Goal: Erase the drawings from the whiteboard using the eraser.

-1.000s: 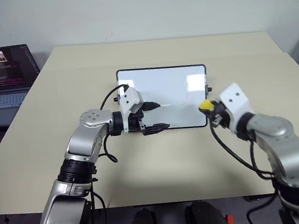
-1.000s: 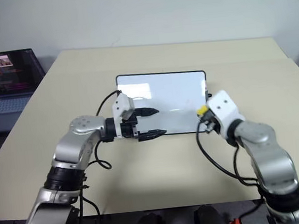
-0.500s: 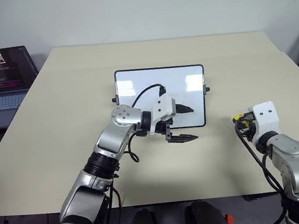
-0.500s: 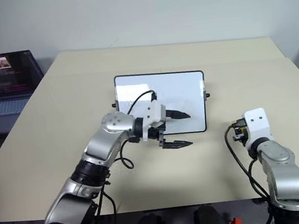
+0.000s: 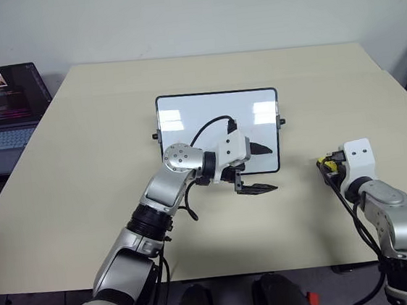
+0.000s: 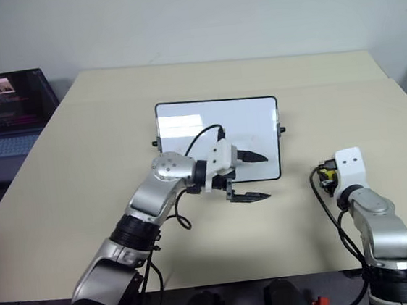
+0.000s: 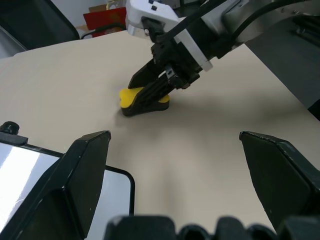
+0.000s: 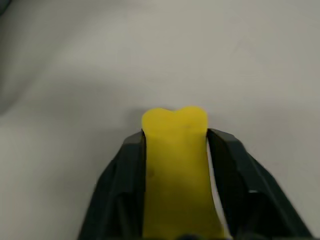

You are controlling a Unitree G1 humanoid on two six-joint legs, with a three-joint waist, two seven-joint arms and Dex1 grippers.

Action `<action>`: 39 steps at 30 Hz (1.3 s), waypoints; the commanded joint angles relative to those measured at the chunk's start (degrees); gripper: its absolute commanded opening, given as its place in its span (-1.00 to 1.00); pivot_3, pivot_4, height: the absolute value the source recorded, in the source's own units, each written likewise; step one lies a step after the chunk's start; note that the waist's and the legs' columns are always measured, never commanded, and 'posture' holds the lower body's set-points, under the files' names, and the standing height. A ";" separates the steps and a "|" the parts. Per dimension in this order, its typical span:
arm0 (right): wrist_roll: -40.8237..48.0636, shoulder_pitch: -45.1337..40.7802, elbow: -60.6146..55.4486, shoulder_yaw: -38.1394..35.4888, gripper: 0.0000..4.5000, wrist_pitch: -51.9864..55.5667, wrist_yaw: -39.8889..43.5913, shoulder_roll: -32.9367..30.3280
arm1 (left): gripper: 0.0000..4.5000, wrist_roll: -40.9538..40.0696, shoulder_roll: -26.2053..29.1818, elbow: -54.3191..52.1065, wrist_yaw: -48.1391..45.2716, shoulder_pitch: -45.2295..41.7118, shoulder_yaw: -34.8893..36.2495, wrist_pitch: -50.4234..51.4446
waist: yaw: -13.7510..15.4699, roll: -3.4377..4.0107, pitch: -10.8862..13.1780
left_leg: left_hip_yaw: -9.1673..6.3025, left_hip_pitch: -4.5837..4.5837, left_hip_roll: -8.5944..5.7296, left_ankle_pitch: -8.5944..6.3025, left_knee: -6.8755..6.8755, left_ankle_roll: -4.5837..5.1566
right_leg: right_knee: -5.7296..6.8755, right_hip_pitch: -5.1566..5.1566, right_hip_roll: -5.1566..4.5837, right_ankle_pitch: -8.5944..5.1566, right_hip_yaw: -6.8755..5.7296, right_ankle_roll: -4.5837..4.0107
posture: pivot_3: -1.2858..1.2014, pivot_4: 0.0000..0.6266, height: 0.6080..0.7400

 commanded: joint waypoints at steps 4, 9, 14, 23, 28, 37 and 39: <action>2.34 -2.07 1.59 -2.65 0.99 -2.83 -1.22 -0.22 | 1.00 -0.40 0.17 -0.97 0.58 -0.22 1.18 0.03 | 0.03 0.01 0.00 | 0.01 -0.01 0.02 0.00 0.00 0.00 | -0.01 0.00 0.00 0.00 0.02 0.00 | 0.03 -0.52 1.00; 3.81 -2.15 -1.39 -4.02 1.00 -5.48 -2.37 -0.36 | 1.00 -1.02 0.32 -1.09 2.43 0.44 2.82 0.63 | 0.04 0.02 0.01 | 0.01 0.00 0.03 0.00 0.00 0.00 | 0.00 0.00 0.00 0.00 0.01 -0.01 | 0.03 -0.52 1.00; 7.68 1.85 -16.22 -4.61 1.00 -2.35 -1.26 -0.40 | 1.00 -4.57 2.53 -3.25 6.47 3.30 9.58 5.67 | -0.16 0.12 0.02 | -0.03 0.00 0.09 0.00 -0.02 0.00 | 0.01 -0.01 0.01 0.00 0.01 0.00 | 0.03 -0.52 1.00; 3.11 22.75 -27.87 2.05 1.00 -23.48 -7.45 11.33 | 1.00 -13.11 3.50 -23.26 22.58 21.69 23.51 19.27 | -0.66 0.19 -0.07 | -0.10 0.01 0.28 -0.03 -0.05 -0.06 | 0.00 0.04 -0.40 -0.05 -0.03 0.06 | 0.03 -0.52 1.00; 1.76 34.66 -18.70 5.23 1.00 -41.64 -5.97 15.95 | 1.00 -8.64 -1.86 -28.66 38.74 34.04 32.12 12.76 | -0.59 0.18 -0.08 | -0.03 0.06 0.09 -0.05 0.04 -0.15 | 0.03 0.08 -0.67 -0.17 0.00 0.52 | 0.03 -0.52 1.00; 9.50 32.65 -7.78 -0.80 1.00 -50.27 -0.82 12.01 | 1.00 -0.53 -5.64 -30.63 54.73 46.94 36.79 6.08 | -0.23 0.17 -0.01 | -0.02 1.00 0.13 -0.08 -0.02 -0.14 | -0.40 1.11 -0.73 -0.21 -0.02 0.50 | 0.03 -0.52 1.00; 10.99 30.83 -8.04 -1.78 1.00 -49.19 -0.75 10.80 | 1.00 -0.61 -6.20 -31.19 56.10 47.58 36.61 6.74 | 0.16 0.16 0.00 | 0.01 0.99 0.09 -0.08 0.00 -0.14 | -0.42 1.13 -0.75 -0.16 -0.01 0.59 | 0.03 -0.52 1.00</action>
